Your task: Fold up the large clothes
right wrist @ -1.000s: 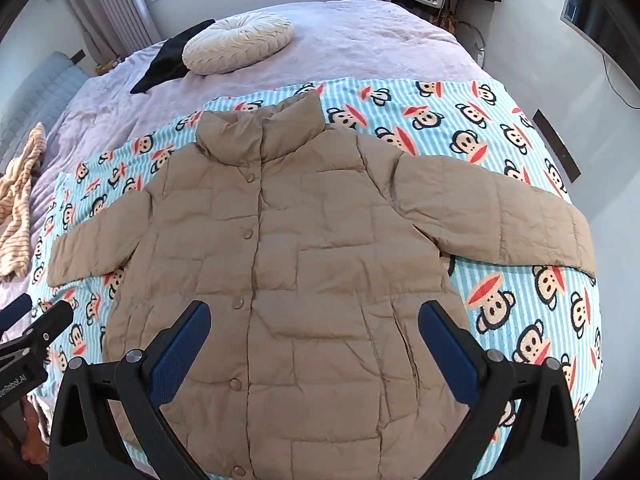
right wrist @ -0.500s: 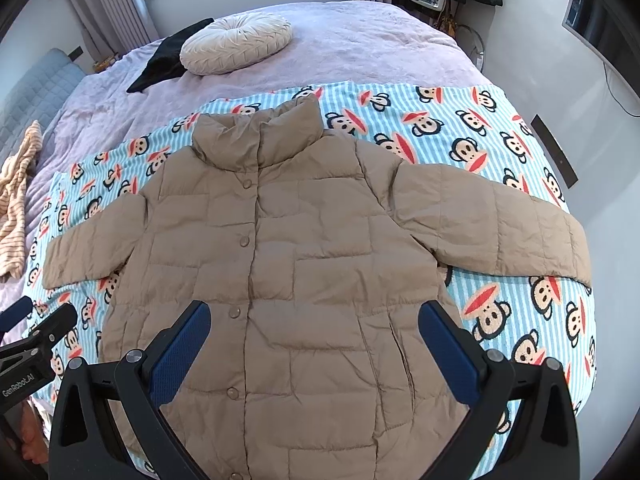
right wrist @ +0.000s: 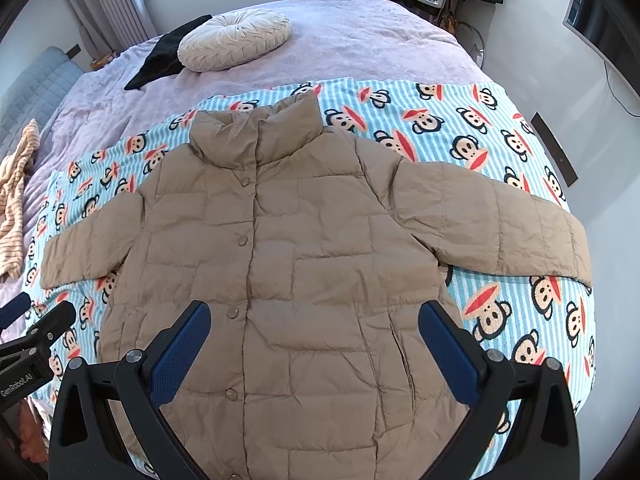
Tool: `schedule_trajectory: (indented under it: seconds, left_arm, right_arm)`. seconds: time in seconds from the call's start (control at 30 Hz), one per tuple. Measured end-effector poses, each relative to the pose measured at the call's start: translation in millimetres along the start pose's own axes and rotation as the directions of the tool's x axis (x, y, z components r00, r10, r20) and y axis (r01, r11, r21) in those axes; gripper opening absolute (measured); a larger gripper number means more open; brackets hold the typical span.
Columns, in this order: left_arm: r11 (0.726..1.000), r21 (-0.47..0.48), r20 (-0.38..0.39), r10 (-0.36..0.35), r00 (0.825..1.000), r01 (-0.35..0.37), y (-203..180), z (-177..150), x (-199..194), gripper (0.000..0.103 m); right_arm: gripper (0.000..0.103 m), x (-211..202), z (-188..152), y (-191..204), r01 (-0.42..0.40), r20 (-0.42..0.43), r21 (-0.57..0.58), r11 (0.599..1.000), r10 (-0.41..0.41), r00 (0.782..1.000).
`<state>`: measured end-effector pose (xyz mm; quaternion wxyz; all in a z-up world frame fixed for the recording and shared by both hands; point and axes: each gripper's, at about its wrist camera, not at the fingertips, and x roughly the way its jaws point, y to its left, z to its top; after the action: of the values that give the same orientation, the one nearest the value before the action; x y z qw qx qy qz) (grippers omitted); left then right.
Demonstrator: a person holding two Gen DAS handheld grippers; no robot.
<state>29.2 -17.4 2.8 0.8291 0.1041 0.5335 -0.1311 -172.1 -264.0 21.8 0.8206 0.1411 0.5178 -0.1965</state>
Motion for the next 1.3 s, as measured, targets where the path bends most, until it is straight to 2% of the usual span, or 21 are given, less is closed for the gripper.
schedule_trajectory:
  seconds: [1.3]
  left_arm:
    - [1.000, 0.003, -0.012, -0.011, 1.000, 0.011, -0.2, -3.7, 8.0, 0.103]
  right_arm:
    - [0.103, 6.6, 2.8, 2.1, 0.003, -0.013, -0.003, 1.000, -0.003, 1.000]
